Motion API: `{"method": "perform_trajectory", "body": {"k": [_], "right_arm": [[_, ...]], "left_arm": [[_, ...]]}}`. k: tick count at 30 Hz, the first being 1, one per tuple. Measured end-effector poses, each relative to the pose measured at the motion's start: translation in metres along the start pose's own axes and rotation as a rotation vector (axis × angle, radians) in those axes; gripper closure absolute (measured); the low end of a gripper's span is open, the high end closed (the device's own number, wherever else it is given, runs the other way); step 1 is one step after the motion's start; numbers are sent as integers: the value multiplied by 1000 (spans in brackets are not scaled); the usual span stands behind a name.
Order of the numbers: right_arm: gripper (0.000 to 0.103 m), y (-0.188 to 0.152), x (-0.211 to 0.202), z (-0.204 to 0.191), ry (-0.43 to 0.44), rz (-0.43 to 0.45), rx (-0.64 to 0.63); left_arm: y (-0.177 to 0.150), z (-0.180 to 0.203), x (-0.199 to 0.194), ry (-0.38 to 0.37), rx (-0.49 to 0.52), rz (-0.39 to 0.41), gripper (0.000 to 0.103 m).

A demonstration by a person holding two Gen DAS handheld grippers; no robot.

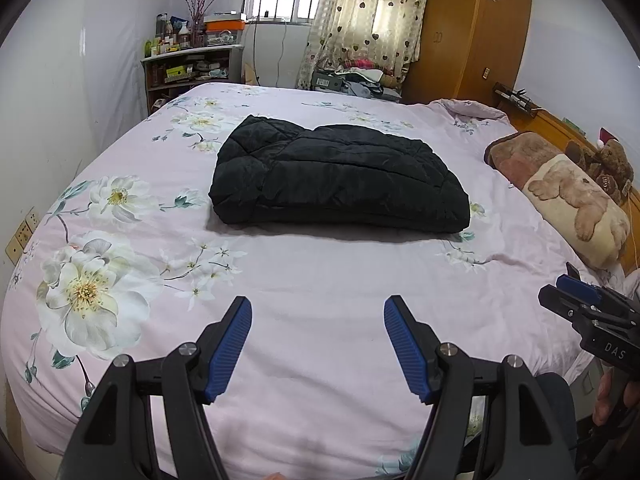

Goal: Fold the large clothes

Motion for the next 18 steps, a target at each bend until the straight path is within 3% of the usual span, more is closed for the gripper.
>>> {"method": "perform_trajectory", "body": {"k": [18], "right_arm": [[43, -1, 0, 0, -1, -1, 0]], "left_arm": [[-1, 2, -1, -14, -10, -1, 32]]}}
Point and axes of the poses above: each gripper's, at about its wrist camera, not at the fingertips, and x roughly the way its jaws point, z to its right, y to its top, the point moved 9 cm from there along x, roughly the way its jaws point, and after that the axes turned 8 degrees about x, right-handed, at the moved point
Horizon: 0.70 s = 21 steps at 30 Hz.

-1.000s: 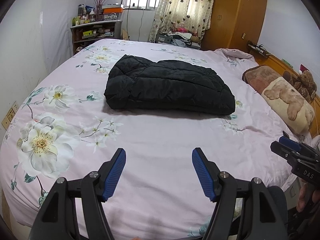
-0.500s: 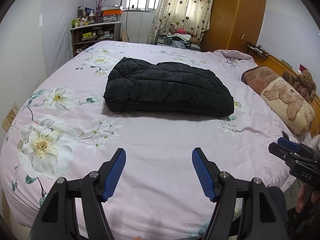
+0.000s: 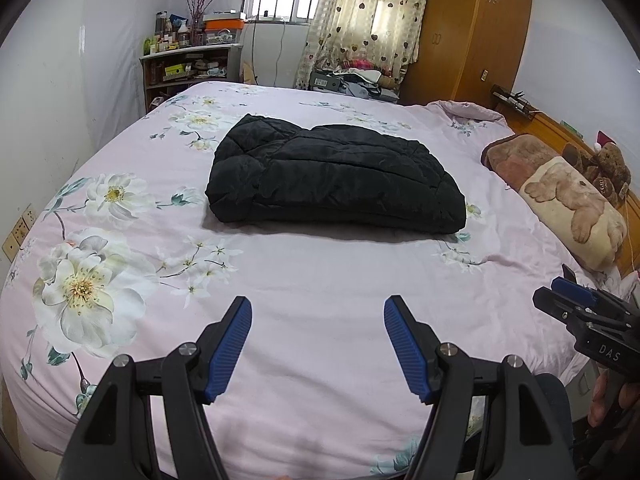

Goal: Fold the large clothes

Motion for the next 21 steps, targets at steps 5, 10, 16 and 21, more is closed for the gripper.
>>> {"method": "perform_trajectory", "body": {"k": [5, 10, 16, 21], "right_arm": [[43, 0, 0, 0, 0, -1, 1], [43, 0, 0, 0, 1, 0, 1], [43, 0, 0, 1, 1, 1, 0], [43, 0, 0, 1, 2, 1, 1]], "left_arm": [[1, 3, -1, -5, -9, 0, 32], [0, 6, -2, -8, -10, 2, 32], [-1, 9, -2, -2, -6, 2, 32], [-1, 12, -2, 3, 2, 0, 32]]}}
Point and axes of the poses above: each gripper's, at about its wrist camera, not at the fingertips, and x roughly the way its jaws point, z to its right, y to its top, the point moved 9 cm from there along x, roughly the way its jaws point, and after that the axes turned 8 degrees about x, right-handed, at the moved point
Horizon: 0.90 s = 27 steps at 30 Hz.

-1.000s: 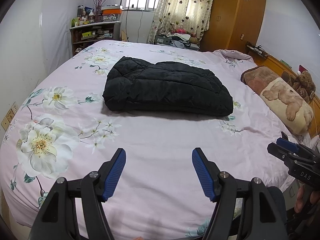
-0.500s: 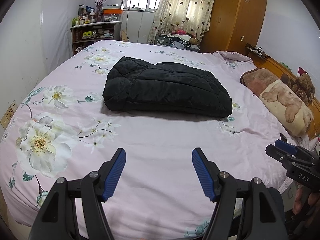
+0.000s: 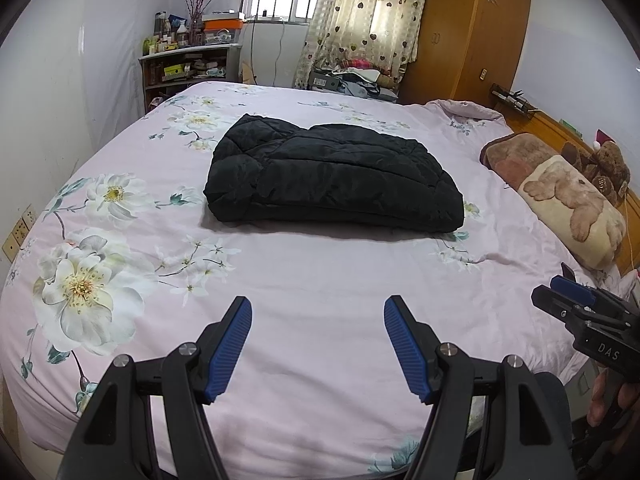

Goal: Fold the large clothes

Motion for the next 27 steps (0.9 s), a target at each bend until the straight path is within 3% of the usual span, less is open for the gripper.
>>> {"method": "perform_trajectory", "body": {"k": [27], "right_arm": [[43, -1, -2, 1, -3, 0, 0]], "left_arm": [[-1, -7, -1, 42, 3, 8, 32]]}}
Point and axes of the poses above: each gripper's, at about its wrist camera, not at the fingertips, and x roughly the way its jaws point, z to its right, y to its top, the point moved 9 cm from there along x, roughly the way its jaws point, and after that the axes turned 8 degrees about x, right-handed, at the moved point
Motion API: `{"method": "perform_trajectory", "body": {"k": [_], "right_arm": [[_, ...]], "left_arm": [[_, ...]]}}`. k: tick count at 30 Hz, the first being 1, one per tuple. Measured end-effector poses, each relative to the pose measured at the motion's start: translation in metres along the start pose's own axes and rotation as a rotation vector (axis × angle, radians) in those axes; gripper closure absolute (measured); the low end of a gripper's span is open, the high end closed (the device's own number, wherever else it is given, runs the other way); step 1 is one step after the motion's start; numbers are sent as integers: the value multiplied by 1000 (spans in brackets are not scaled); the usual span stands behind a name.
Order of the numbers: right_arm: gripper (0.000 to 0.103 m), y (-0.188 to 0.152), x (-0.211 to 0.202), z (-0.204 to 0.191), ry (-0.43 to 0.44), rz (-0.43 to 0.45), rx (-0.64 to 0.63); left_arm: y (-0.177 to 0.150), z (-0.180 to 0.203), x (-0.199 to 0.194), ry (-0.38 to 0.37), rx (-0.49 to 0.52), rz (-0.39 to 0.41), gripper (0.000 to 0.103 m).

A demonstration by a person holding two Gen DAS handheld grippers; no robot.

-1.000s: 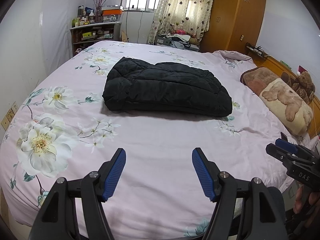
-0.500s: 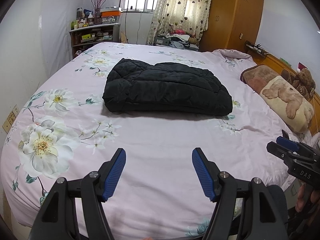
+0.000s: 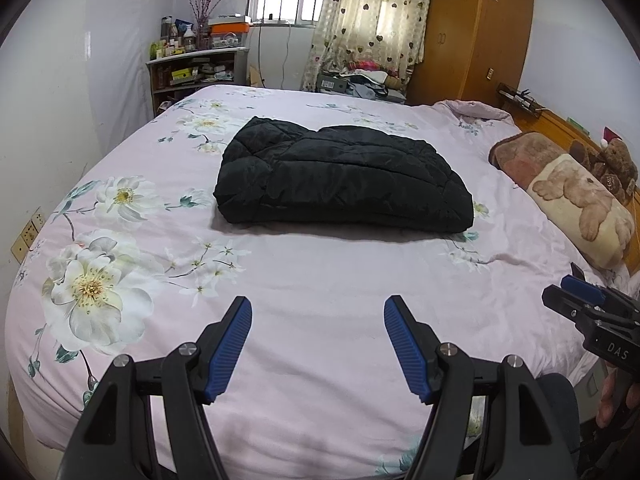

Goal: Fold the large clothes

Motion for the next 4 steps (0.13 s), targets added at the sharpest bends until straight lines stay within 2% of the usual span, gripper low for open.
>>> {"method": "perform_trajectory", "body": {"k": [4], "right_arm": [[43, -1, 0, 1, 0, -2, 2]], "left_arm": [[-1, -3, 2, 8, -1, -10, 32]]}}
Point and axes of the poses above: each gripper's, at about its wrist camera, not at the fingertips, and x roughly the way its jaws point, z to its right, y to its top, the point moved 9 cm from there along x, roughly the way its jaws point, and after that the axes turned 8 degrees about x, right-handed, at the moved point
